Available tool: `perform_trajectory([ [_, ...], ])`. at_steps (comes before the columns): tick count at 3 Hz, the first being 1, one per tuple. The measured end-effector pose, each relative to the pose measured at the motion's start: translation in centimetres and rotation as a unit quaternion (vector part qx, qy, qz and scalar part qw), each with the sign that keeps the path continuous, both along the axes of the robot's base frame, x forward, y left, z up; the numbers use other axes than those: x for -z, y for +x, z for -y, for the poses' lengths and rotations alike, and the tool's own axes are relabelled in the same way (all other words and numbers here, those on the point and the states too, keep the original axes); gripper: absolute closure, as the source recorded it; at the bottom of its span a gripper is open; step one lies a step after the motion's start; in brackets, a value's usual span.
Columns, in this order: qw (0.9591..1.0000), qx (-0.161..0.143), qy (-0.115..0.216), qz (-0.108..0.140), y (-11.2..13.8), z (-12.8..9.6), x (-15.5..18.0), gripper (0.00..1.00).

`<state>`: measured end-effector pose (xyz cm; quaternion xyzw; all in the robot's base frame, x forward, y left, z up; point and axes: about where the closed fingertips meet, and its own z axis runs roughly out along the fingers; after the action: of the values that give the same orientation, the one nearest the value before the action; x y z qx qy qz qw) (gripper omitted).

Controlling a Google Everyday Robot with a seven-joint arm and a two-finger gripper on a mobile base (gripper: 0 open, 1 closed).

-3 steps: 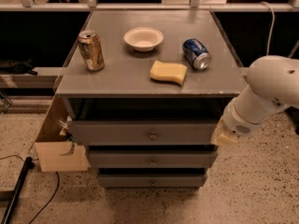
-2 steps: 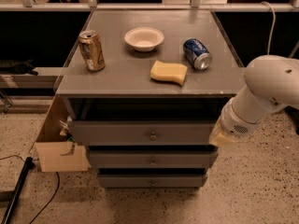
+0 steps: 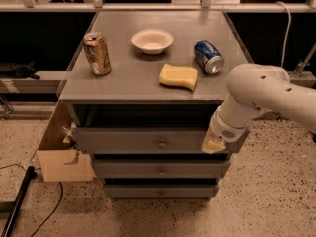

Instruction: Open top drawer

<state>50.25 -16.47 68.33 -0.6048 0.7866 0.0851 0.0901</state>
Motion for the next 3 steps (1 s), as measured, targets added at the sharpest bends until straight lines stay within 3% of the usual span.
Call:
perform_trajectory([
  [1,1.0,-0.003,-0.001,-0.002,0.22,-0.44,0.38,0.16],
  [2,1.0,-0.003,-0.001,-0.002,0.37,-0.64,0.46,0.0],
  [3,1.0,-0.004,-0.002,-0.001,0.63,-0.98,0.6,0.0],
])
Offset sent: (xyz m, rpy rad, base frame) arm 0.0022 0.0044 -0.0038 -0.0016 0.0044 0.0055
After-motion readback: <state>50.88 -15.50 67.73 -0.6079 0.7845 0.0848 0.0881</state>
